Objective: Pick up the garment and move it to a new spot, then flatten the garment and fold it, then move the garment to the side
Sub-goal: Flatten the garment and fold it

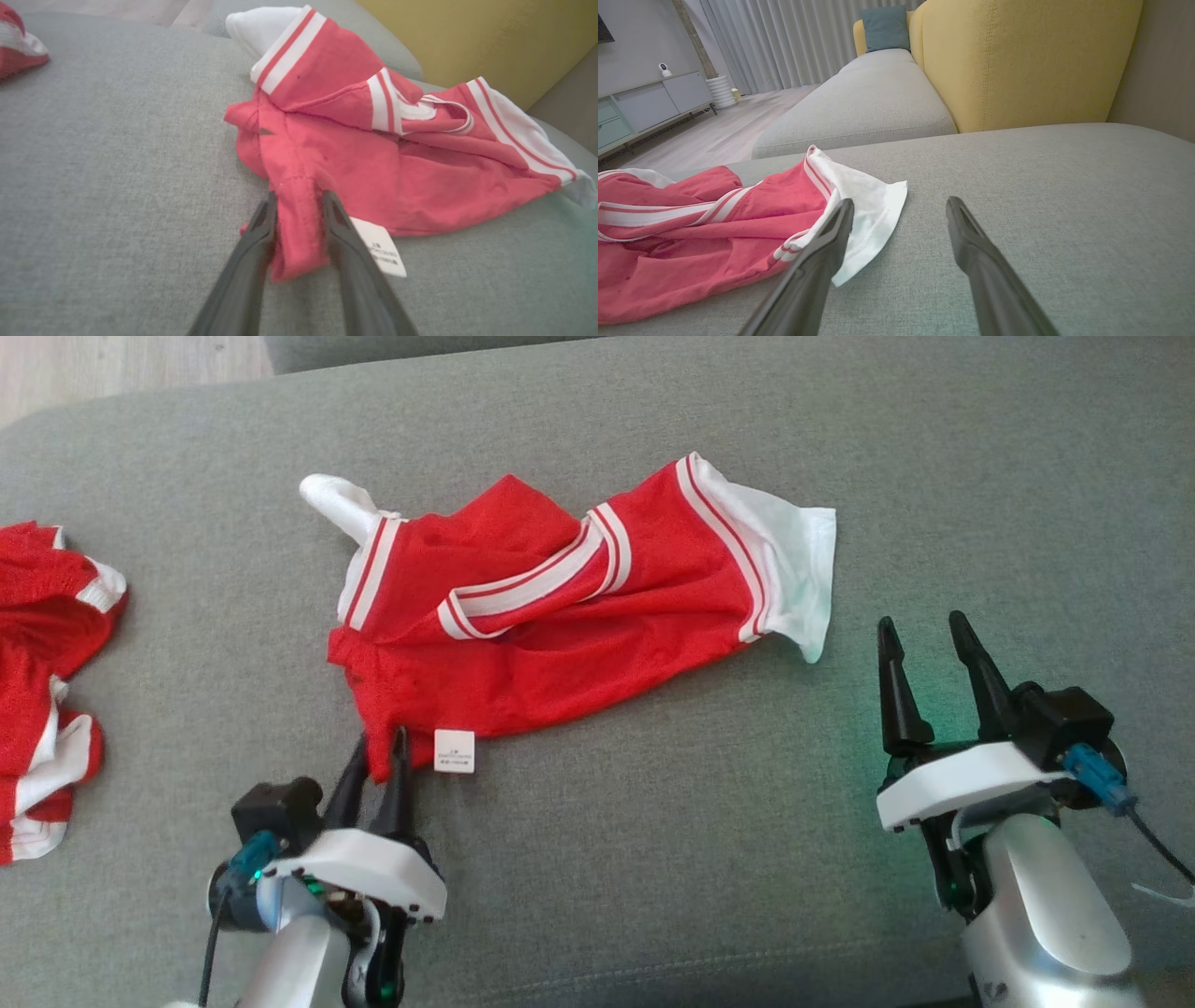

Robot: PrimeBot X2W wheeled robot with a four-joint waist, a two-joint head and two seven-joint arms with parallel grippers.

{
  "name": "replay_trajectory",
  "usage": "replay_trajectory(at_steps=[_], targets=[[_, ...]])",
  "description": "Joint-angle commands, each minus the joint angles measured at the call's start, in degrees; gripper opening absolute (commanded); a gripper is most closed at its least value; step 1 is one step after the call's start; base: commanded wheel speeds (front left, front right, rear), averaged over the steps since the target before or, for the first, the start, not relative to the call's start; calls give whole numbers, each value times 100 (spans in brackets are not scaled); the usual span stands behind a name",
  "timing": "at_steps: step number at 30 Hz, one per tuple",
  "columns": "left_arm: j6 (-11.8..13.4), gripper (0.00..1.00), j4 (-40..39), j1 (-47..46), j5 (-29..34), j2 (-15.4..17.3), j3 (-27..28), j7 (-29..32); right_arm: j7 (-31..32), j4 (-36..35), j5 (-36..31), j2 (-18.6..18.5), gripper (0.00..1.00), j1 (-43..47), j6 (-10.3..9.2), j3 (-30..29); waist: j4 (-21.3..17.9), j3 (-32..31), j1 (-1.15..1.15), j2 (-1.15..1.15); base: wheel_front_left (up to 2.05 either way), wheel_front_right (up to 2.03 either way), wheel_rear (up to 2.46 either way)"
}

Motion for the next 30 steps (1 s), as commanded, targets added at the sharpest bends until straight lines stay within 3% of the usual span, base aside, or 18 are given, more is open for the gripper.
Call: replay_trajectory(at_steps=[1,2,3,16,23,30], targets=[[-5,28,-203,-271,8,45,163,-35,-36,-152,28,5,100,-161,-5,111,8,-9,0,0,0,0,0],[-4,7,-220,-262,9,45,164,-35,-36,-138,25,5,100,-155,-5,110,13,-21,0,0,0,0,0],[4,0,-236,-248,1,45,172,-35,-36,-125,26,5,100,-150,-5,111,14,-27,0,0,0,0,0],[70,0,-696,-285,231,45,138,-35,-36,526,-140,5,100,-685,-5,197,352,174,0,0,0,0,0],[32,0,-743,-462,302,45,-137,-35,-36,1267,-435,5,100,-1455,-5,-26,626,467,0,0,0,0,0],[38,0,-731,-710,302,45,-382,-35,-36,2090,-789,-84,100,-2153,-5,-616,824,810,0,0,0,0,0]])
